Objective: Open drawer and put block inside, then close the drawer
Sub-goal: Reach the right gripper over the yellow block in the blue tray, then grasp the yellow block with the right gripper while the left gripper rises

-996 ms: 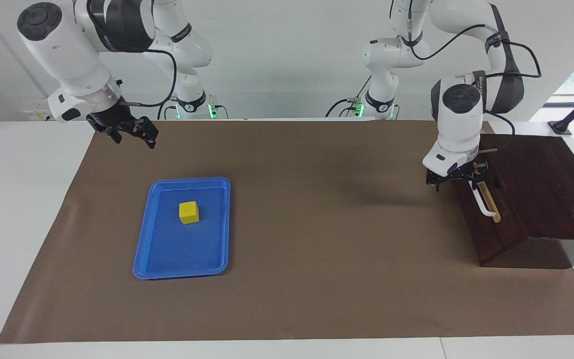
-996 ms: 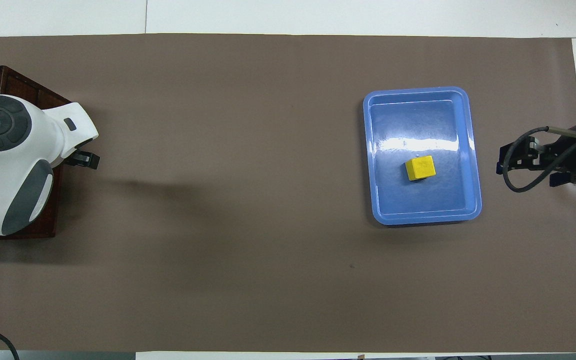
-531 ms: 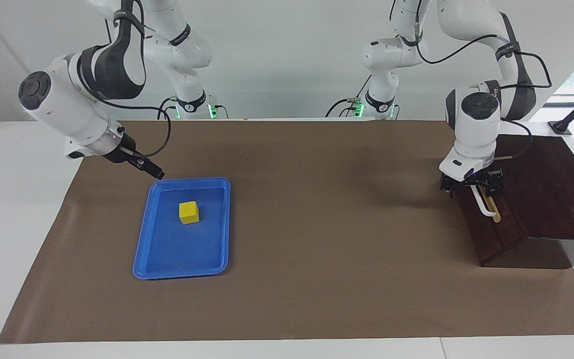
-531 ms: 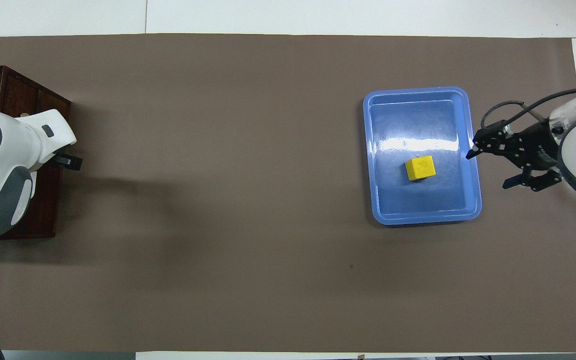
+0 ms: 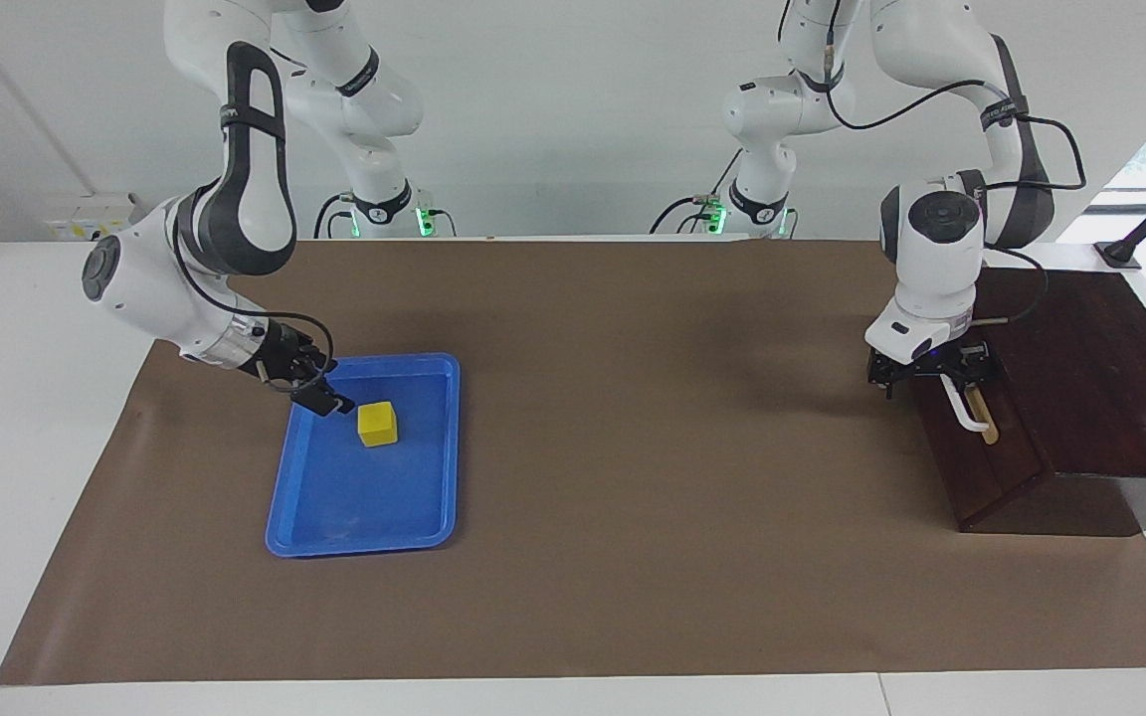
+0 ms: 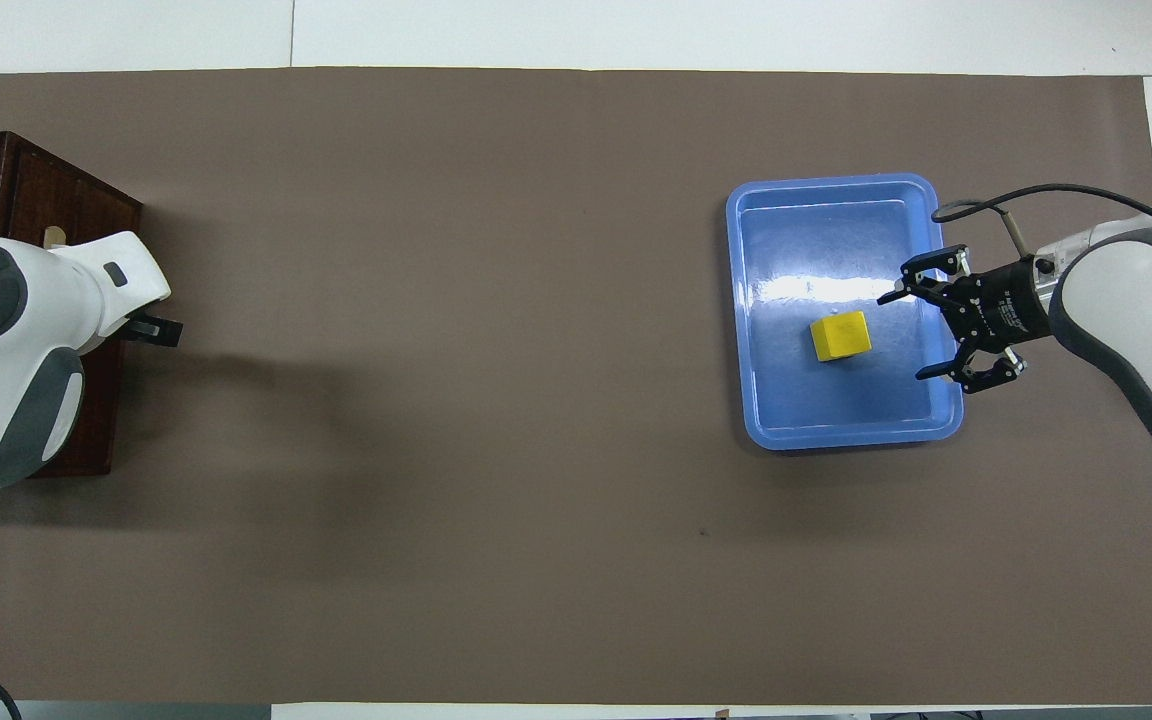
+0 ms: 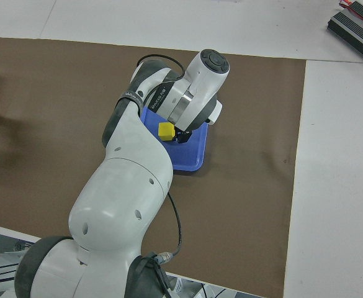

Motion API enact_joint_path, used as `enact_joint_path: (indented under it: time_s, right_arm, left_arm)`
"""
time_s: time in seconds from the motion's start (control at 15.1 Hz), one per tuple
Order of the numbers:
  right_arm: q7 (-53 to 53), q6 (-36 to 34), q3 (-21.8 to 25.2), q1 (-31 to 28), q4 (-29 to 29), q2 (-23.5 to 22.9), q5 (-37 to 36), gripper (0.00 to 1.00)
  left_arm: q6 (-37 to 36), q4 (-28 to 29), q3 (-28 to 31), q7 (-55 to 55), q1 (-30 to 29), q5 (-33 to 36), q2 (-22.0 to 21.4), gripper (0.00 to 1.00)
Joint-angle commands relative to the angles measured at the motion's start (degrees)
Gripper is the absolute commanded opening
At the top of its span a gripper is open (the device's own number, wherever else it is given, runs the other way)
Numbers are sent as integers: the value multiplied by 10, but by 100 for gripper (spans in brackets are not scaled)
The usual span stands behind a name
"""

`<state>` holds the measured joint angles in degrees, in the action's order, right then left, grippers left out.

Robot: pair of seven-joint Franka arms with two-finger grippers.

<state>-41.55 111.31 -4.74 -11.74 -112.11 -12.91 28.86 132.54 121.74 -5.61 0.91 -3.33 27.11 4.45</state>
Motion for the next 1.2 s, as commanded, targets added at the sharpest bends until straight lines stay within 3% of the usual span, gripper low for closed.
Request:
enact_joint_path:
  time_s: [0.0, 0.53, 1.0, 1.13]
  right_arm:
    - [-6, 0, -7, -24, 16, -43, 41, 100]
    - [-4, -17, -6, -26, 55, -103, 109, 100]
    - [-7, -7, -6, -21, 31, -103, 132, 100]
    - [-7, -2, -6, -20, 23, -100, 132, 100]
  left_arm:
    - [9, 10, -1, 64, 44, 7, -1, 100]
    - [-34, 1, -1, 155, 140, -42, -4, 100]
    - [-48, -1, -1, 165, 156, -55, -6, 100]
    - [-88, -34, -1, 165, 157, -55, 1, 100]
